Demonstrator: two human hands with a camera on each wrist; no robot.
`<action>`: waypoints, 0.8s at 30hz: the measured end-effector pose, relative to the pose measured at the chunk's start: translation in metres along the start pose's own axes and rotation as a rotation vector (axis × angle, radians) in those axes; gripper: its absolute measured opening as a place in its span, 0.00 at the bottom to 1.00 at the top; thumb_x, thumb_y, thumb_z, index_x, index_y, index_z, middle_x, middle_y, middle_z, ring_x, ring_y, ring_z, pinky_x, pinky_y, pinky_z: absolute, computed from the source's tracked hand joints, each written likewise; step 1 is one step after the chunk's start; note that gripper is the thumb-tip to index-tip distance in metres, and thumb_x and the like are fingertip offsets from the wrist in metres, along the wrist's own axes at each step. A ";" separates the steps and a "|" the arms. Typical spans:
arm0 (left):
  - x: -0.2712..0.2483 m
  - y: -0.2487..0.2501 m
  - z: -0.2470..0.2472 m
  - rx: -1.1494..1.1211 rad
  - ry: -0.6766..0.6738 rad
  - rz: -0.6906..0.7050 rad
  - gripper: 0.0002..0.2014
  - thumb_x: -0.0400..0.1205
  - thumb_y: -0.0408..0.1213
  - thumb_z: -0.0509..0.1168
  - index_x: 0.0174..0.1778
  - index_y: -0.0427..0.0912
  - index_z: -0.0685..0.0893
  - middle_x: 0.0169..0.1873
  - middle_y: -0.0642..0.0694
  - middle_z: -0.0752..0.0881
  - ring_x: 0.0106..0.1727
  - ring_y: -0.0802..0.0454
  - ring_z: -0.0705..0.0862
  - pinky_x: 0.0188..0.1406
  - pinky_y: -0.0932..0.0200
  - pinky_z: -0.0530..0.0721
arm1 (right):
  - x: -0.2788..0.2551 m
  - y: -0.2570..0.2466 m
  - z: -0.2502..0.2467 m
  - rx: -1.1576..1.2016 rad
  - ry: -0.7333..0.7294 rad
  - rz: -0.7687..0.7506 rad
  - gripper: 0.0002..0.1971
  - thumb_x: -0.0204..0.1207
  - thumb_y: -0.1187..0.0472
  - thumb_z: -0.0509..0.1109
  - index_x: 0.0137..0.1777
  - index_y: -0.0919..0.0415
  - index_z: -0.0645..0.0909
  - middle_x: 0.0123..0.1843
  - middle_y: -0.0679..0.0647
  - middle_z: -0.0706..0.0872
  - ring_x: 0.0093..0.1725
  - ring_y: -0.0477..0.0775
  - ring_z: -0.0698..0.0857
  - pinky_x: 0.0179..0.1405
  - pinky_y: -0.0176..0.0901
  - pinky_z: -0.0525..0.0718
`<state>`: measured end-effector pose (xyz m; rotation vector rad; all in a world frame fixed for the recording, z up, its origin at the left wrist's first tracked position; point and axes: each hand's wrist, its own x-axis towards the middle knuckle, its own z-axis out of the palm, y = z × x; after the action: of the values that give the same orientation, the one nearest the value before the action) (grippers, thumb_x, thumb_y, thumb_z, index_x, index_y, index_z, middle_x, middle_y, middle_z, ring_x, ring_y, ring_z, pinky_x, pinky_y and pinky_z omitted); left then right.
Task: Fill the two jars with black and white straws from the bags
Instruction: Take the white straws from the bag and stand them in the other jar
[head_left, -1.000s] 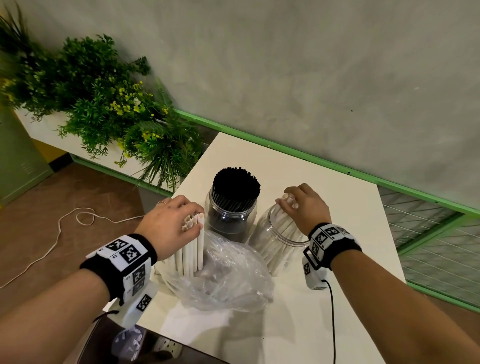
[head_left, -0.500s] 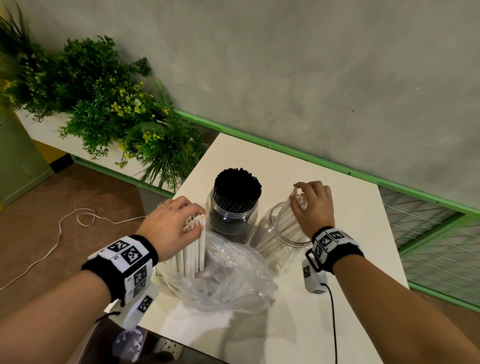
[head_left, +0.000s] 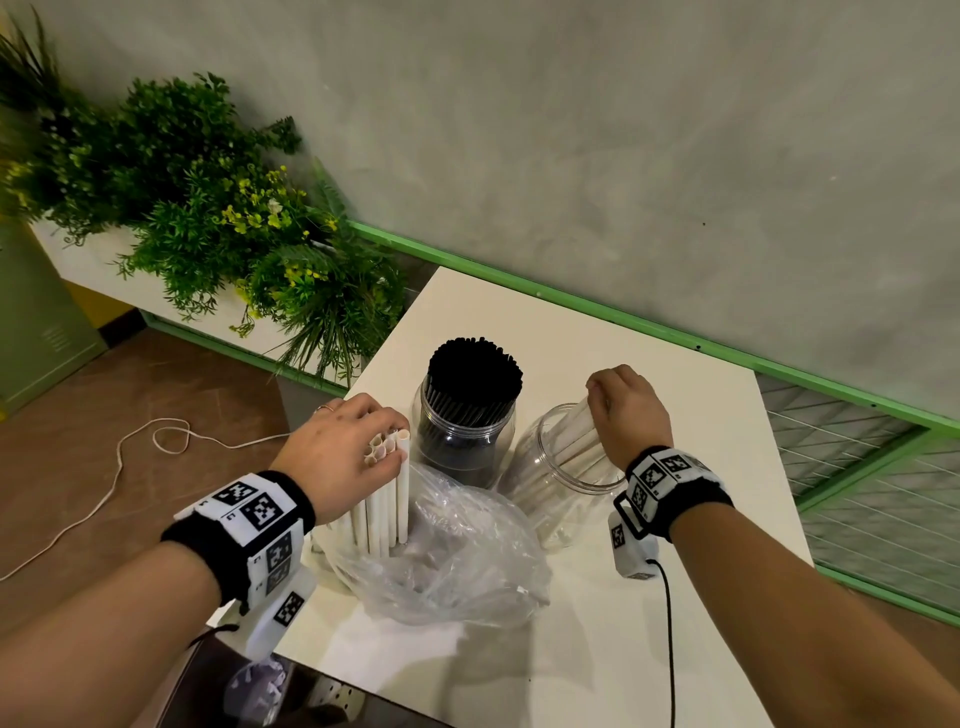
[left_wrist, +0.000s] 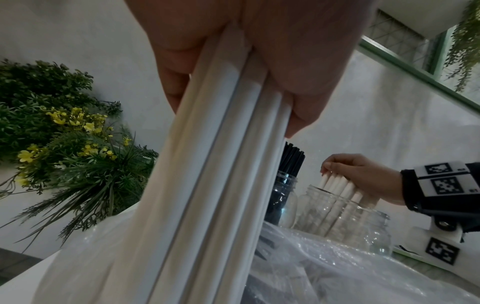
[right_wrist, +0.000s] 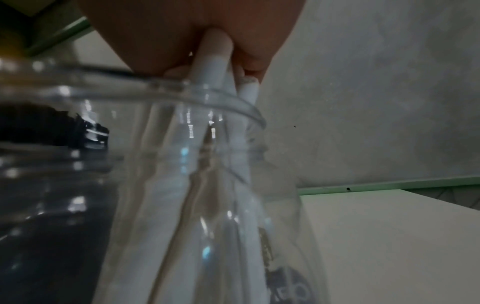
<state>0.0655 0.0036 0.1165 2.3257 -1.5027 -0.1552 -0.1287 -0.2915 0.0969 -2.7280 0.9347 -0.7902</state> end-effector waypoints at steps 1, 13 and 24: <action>0.000 0.000 0.000 -0.001 0.002 0.002 0.27 0.73 0.61 0.46 0.57 0.54 0.81 0.48 0.53 0.78 0.50 0.49 0.78 0.49 0.57 0.67 | 0.000 0.000 -0.001 -0.016 -0.005 0.008 0.11 0.83 0.59 0.61 0.53 0.61 0.84 0.50 0.56 0.83 0.51 0.62 0.79 0.43 0.49 0.80; -0.001 0.002 -0.001 -0.006 0.022 0.015 0.26 0.73 0.60 0.47 0.55 0.52 0.82 0.46 0.52 0.79 0.47 0.48 0.78 0.48 0.57 0.68 | -0.061 0.024 -0.028 0.182 0.101 0.038 0.31 0.79 0.38 0.55 0.79 0.53 0.65 0.76 0.55 0.67 0.74 0.55 0.65 0.74 0.49 0.62; 0.000 0.004 0.000 0.007 -0.005 0.007 0.28 0.72 0.61 0.46 0.58 0.54 0.81 0.49 0.52 0.79 0.50 0.49 0.77 0.51 0.55 0.70 | -0.023 0.017 -0.022 -0.292 -0.210 -0.193 0.41 0.71 0.25 0.47 0.82 0.43 0.53 0.84 0.51 0.57 0.82 0.60 0.57 0.76 0.59 0.61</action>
<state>0.0618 0.0024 0.1177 2.3266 -1.5165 -0.1543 -0.1648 -0.2906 0.1006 -3.1141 0.8058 -0.4076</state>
